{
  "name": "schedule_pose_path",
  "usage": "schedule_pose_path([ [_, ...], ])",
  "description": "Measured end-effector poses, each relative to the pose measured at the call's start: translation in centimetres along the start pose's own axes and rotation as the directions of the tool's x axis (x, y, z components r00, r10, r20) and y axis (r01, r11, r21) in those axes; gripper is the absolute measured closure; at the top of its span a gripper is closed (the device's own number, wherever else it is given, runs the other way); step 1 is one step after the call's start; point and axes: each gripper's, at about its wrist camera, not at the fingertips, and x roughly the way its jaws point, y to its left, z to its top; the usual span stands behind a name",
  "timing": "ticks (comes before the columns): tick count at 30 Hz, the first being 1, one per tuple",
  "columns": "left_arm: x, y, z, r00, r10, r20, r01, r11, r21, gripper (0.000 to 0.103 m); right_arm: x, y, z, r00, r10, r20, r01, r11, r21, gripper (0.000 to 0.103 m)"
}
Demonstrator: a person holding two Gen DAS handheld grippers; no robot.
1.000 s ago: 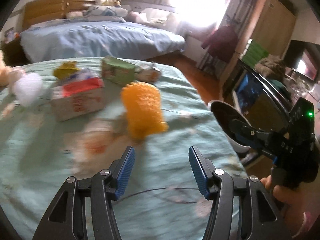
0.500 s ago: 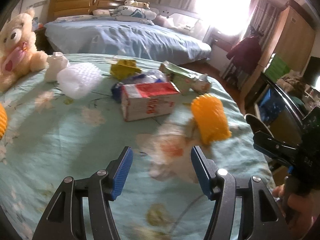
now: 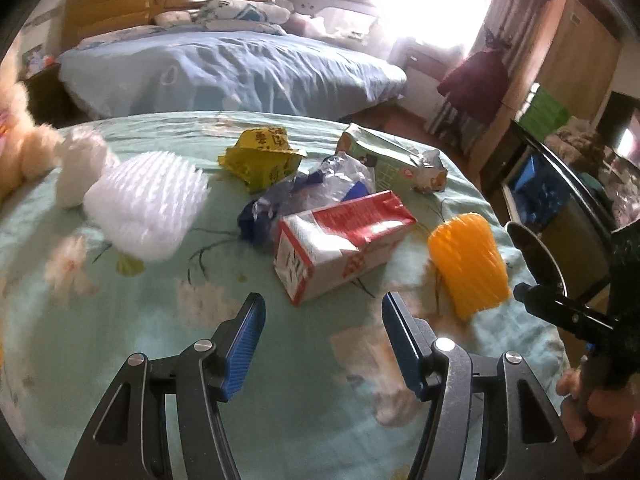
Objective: Collect trash
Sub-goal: 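Move both open grippers back over the table, then grasp the red-white milk carton with the left gripper while the right grasps the orange mesh net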
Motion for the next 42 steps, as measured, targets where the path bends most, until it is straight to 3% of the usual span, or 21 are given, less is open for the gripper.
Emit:
schedule_pose_path([
  [4,1.4,0.2,1.2,1.0,0.01,-0.012,-0.009,0.998,0.057,0.042,0.9,0.0,0.4,1.0,0.005,-0.012,-0.005,1.0,0.005,0.013],
  [8,2.8,0.2,2.0,1.0,0.0,-0.018,0.001,0.997,0.082,0.042,2.0,0.0,0.8,1.0,0.012,-0.029,-0.011,1.0,0.012,0.022],
  [10,3.3,0.3,2.1,1.0,-0.012,-0.022,0.014,0.997,0.073,0.042,2.7,-0.3,0.9,0.999,0.016,-0.044,-0.015,1.0,0.024,0.03],
  [13,3.6,0.4,2.3,1.0,-0.018,-0.014,0.019,0.997,0.072,0.044,3.6,-0.8,1.0,0.997,0.039,-0.071,-0.035,0.998,0.052,0.05],
  [14,3.5,0.3,2.2,1.0,-0.017,-0.007,0.018,0.997,0.073,0.046,3.7,-0.8,0.9,0.996,0.049,-0.074,-0.044,0.997,0.059,0.058],
  [15,3.5,0.2,2.1,1.0,-0.018,-0.001,0.018,0.997,0.077,0.056,3.7,-0.9,0.8,0.996,0.056,-0.074,-0.052,0.997,0.063,0.063],
  [17,3.6,-0.1,1.9,1.0,-0.012,-0.007,0.013,0.996,0.089,0.064,3.4,-0.9,0.7,0.996,0.066,-0.064,-0.062,0.996,0.061,0.067],
  [25,2.3,-2.8,0.1,1.0,-0.001,0.029,-0.003,0.993,0.115,0.068,0.7,-1.9,0.1,0.997,0.067,-0.027,-0.065,0.996,0.056,0.073],
  [42,0.5,-9.5,-2.4,0.993,-0.118,0.02,0.116,0.988,0.105,0.068,-5.8,-7.3,-1.2,0.998,-0.023,0.059,0.017,0.994,0.106,0.074],
])
